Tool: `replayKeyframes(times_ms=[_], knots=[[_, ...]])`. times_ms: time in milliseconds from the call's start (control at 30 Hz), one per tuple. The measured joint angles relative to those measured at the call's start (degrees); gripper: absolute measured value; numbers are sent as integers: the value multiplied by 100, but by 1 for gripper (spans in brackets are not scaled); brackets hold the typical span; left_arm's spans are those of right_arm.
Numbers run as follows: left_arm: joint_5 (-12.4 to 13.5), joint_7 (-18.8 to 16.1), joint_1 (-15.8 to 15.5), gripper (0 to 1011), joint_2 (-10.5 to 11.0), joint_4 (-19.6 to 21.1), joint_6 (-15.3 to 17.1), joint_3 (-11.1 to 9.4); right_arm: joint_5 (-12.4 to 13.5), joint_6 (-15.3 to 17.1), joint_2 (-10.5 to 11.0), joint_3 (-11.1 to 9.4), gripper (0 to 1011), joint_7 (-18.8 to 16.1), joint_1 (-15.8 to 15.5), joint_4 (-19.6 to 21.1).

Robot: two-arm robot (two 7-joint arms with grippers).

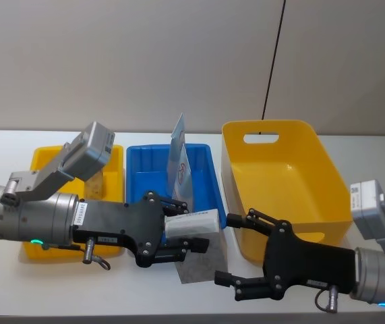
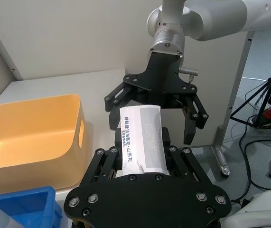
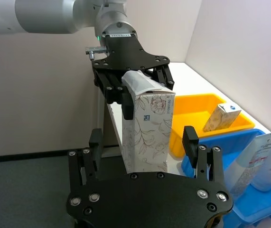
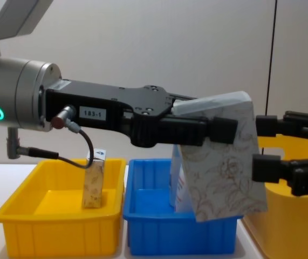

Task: Bimanual collaborative sorting of washing and personal care products

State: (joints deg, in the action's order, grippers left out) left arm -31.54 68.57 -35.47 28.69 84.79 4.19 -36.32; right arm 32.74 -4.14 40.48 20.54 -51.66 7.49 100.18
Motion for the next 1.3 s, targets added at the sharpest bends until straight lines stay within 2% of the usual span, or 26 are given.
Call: replayKeyframes(times_ms=[367, 800, 1300], knots=[[0, 0, 0, 364, 0, 0, 0, 0, -79, 37, -75, 192, 1003, 9, 204, -174], [0, 0, 1, 364, 0, 0, 0, 0, -209, 384, -55, 435, 1003, 24, 515, -323], [0, 0, 0, 364, 0, 0, 0, 0, -247, 558, -77, 622, 1003, 65, 681, -390]])
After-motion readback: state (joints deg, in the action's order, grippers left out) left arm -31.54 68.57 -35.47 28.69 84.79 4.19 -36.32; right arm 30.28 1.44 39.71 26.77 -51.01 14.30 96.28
